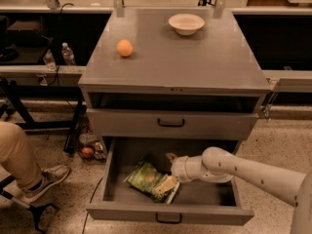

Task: Pick green jalapeno chip bag from middle drawer and place on counter

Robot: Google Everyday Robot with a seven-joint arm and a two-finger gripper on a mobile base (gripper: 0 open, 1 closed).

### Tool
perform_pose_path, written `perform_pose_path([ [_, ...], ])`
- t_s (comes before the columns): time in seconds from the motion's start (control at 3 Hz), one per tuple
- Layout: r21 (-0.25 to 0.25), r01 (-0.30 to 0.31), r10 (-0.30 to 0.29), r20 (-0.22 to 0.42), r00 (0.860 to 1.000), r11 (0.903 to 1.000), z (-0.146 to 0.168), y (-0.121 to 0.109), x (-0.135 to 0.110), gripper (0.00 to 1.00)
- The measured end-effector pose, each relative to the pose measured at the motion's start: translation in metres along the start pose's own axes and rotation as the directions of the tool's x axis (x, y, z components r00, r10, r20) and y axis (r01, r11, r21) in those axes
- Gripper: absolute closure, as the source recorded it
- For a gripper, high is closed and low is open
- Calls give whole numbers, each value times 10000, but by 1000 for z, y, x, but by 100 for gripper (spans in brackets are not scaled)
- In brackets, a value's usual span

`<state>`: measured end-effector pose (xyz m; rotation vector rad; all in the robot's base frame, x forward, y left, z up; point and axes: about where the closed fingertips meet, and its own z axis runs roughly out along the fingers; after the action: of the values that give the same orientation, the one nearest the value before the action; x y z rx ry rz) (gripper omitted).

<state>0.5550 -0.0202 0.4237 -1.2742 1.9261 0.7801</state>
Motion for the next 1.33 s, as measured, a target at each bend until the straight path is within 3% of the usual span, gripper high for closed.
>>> perform_pose_path([
  [0.33, -90, 105, -105, 58, 9999, 9999, 17, -1, 11, 3],
  [0.67, -206, 152, -151, 60, 9999, 9997, 26, -1, 15, 18],
  [1.0, -496, 20, -12, 166, 9999, 9988, 34, 3, 24, 36],
  [1.33, -800, -179, 216, 461, 9987, 9966, 33, 7, 30, 68],
])
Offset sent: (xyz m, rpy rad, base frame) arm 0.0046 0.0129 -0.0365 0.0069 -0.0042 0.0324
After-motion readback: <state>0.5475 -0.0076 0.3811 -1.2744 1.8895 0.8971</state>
